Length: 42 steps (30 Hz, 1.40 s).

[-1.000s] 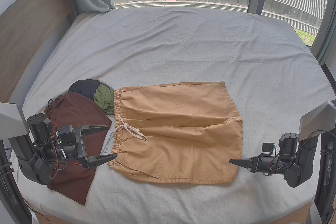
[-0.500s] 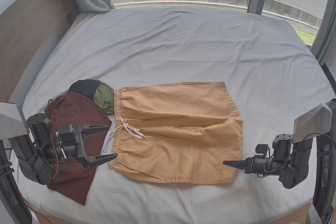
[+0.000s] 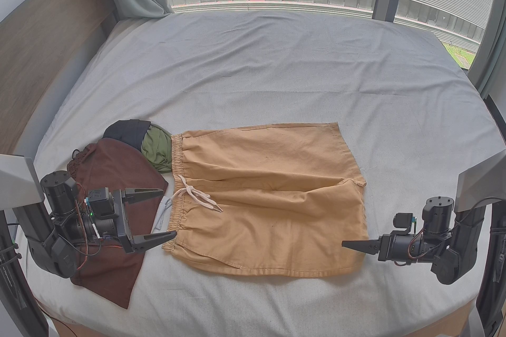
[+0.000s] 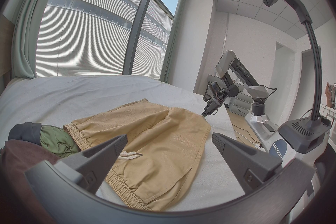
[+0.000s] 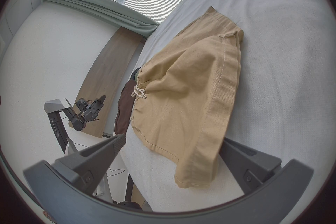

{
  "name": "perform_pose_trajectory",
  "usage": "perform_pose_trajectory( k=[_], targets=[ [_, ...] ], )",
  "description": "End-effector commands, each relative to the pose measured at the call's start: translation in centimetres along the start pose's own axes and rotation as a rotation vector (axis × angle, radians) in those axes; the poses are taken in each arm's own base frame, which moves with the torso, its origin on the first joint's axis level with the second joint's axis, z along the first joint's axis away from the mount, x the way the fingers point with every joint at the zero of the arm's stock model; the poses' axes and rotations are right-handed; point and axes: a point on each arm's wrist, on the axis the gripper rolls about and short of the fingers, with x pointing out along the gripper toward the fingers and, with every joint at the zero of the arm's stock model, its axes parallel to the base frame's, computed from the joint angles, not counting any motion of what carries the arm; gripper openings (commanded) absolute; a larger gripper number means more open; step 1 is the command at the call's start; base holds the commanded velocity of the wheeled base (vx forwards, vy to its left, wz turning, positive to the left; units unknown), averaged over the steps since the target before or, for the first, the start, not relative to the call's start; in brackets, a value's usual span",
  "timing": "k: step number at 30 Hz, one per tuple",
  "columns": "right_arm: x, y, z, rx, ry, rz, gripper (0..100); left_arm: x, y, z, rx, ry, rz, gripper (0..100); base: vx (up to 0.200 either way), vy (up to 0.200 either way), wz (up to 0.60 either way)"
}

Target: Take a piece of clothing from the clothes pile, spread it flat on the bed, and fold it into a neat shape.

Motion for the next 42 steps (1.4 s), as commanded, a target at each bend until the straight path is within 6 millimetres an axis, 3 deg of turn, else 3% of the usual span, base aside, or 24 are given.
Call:
perform_pose_trajectory(
  k=[1,13,25,42],
  targets=[
    [-1.1,1.0,0.4,-0.019,-0.021,0.005,100,0.0,0.0,0.0,-0.002,0.001,0.0,100,0.0,0.0,0.0],
    [-2.8,0.0,0.5,0.007,-0.055,-0.049,100,0.1,0.1,-0.5,-0.016,0.007,-0.002,100,0.0,0.0,0.0],
    [-2.4,-3.1,-2.1,-0.098,0.035,-0.114,100,0.1,0.1,-0.6,-0.017,0.009,-0.002,100,0.0,0.0,0.0],
    [-1.9,-3.6,-3.5,-0.162,0.106,-0.026,100,0.1,0.1,-0.6,-0.017,0.009,-0.002,100,0.0,0.0,0.0]
  ],
)
